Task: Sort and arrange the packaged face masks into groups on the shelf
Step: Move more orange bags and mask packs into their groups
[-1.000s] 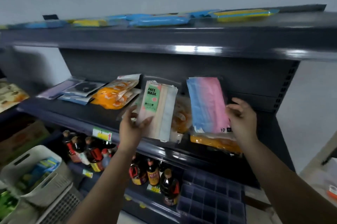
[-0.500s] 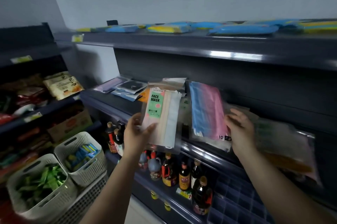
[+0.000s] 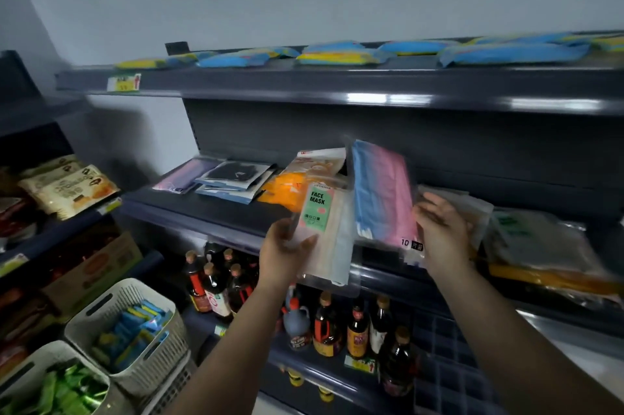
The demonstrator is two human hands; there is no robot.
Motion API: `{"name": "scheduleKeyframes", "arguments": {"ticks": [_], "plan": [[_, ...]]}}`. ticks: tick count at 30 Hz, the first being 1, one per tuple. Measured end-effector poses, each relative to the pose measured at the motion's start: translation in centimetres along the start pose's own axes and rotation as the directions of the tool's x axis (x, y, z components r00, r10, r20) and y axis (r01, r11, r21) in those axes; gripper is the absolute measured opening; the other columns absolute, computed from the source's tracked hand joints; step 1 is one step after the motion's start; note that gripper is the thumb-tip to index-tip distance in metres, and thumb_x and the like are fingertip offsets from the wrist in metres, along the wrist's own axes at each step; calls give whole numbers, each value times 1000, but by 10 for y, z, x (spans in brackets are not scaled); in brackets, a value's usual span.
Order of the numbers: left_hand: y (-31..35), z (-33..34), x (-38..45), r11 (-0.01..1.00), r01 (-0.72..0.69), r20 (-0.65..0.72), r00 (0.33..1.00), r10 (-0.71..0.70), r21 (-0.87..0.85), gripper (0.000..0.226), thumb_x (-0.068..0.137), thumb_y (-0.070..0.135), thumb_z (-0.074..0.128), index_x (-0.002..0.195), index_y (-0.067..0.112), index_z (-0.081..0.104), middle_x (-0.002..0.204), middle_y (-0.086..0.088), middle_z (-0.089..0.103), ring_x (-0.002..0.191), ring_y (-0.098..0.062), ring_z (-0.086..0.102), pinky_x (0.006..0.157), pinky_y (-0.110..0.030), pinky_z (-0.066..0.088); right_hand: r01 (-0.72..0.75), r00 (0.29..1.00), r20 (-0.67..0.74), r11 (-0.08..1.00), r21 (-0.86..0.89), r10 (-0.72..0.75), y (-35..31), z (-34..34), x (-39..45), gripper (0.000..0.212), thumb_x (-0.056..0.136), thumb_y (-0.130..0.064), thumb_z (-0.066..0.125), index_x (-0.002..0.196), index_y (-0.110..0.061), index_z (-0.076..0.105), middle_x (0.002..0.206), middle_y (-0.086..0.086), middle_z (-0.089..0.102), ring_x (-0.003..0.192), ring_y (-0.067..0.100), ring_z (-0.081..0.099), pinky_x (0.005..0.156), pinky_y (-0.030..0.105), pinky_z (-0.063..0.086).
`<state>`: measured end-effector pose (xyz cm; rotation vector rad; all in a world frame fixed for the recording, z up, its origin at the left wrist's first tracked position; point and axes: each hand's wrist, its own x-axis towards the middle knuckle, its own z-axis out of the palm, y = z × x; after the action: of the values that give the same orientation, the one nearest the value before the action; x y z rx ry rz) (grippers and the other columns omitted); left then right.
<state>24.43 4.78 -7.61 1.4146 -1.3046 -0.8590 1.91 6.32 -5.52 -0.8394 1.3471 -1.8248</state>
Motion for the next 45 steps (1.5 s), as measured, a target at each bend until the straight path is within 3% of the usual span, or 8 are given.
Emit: {"name": "scheduleKeyframes", "arguments": {"ticks": [3,13,16,19,22,29,37,45], "plan": [[-6,8,10,999,-4,74,997,1,45,47,77,22,77,116,9,54,105,-1,57,99,-22,58,84,-34,50,-1,998,-63,1000,17,2,2,-3,1,40,87,8,55,125,-4,53,88,-3,59,84,9,57,82,25,50],[-22,32,41,994,-21,110,994,9,108,32,76,13,77,98,5,56,92,-6,58,85,-19,55,60,-15,35,4,990,-143,1000,11,-3,9,-10,31,29,87,10,54,110,-8,57,83,0,60,81,14,57,90,38,48],[-28,45,53,988,-30,125,992,12,148,37,71,17,78,101,6,60,99,-11,64,98,-25,60,75,-23,44,-9,988,-155,1000,18,12,11,-6,47,26,86,10,56,98,-13,61,76,-6,63,80,12,58,97,42,46],[-35,58,65,988,10,156,987,-34,152,41,69,21,78,105,9,62,105,-12,65,102,-26,61,82,-30,48,-6,988,-157,1000,9,7,14,-4,60,31,87,7,57,114,-7,59,84,-1,62,88,18,59,101,48,45],[-31,72,71,993,26,173,984,-47,119,50,63,28,72,105,3,62,108,-18,66,107,-33,59,91,-41,49,-18,988,-152,999,33,22,14,0,71,32,87,4,57,117,-8,59,88,-1,63,95,21,61,100,45,47],[-26,99,84,990,39,208,976,-67,137,40,79,-3,61,119,-1,56,115,-21,59,110,-35,55,83,-32,46,5,993,-120,999,-41,-10,15,3,96,30,90,1,56,119,-7,57,87,-5,58,80,7,57,67,22,47],[-22,123,90,969,94,213,966,-144,227,48,85,-5,54,131,-3,43,130,-23,47,113,-34,53,85,-33,46,17,997,-78,994,-112,-25,20,8,111,31,90,0,56,120,-7,56,93,-1,60,78,4,56,58,11,46],[-16,95,95,980,25,180,982,-61,197,26,90,17,56,114,7,57,111,-13,62,102,-32,60,89,-38,50,30,999,19,990,-139,-28,29,36,110,29,89,0,58,116,-11,58,97,-2,61,91,16,58,80,29,50]]}}
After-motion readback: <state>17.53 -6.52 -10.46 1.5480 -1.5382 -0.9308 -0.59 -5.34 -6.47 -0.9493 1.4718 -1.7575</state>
